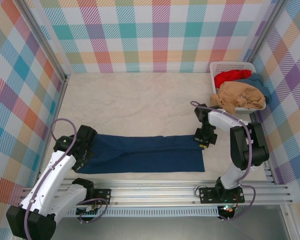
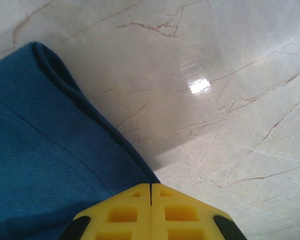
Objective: Fold and stack the t-shirts
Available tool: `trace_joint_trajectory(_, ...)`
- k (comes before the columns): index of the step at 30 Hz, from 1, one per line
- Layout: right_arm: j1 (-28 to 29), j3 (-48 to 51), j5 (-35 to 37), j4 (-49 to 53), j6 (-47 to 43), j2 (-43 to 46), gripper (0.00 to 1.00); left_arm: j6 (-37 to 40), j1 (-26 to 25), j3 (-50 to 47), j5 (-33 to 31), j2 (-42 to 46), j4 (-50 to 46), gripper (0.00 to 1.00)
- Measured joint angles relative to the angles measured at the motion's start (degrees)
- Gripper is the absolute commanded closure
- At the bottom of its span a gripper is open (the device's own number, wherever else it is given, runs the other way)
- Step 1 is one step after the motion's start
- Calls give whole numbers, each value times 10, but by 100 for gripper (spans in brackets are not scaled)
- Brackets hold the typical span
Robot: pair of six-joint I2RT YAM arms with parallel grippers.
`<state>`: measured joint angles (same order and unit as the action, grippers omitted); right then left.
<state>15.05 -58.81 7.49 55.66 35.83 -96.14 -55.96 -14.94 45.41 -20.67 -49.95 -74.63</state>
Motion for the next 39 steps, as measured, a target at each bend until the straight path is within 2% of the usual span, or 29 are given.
trace_joint_trajectory(12,16,-18,-7,8,9,0,100,-12,-1,35,-60,-11,-2,100)
trace_joint_trajectory(23,19,-4,-11,7,13,0,100,-13,-1,36,-70,-12,-4,100)
trace_joint_trajectory(28,19,12,-16,7,16,0,80,-15,-1,22,-57,-13,0,100)
trace_joint_trajectory(35,19,10,-14,11,19,33,69,-18,-2,-5,-38,-36,14,100)
trace_joint_trajectory(36,19,8,-13,14,19,40,68,-19,-2,-7,-33,-39,17,98)
trace_joint_trajectory(37,19,5,-10,17,18,47,66,-19,-2,-8,-30,-41,19,91)
trace_joint_trajectory(39,20,-2,-7,20,16,55,64,-22,-2,-11,-23,-46,24,72)
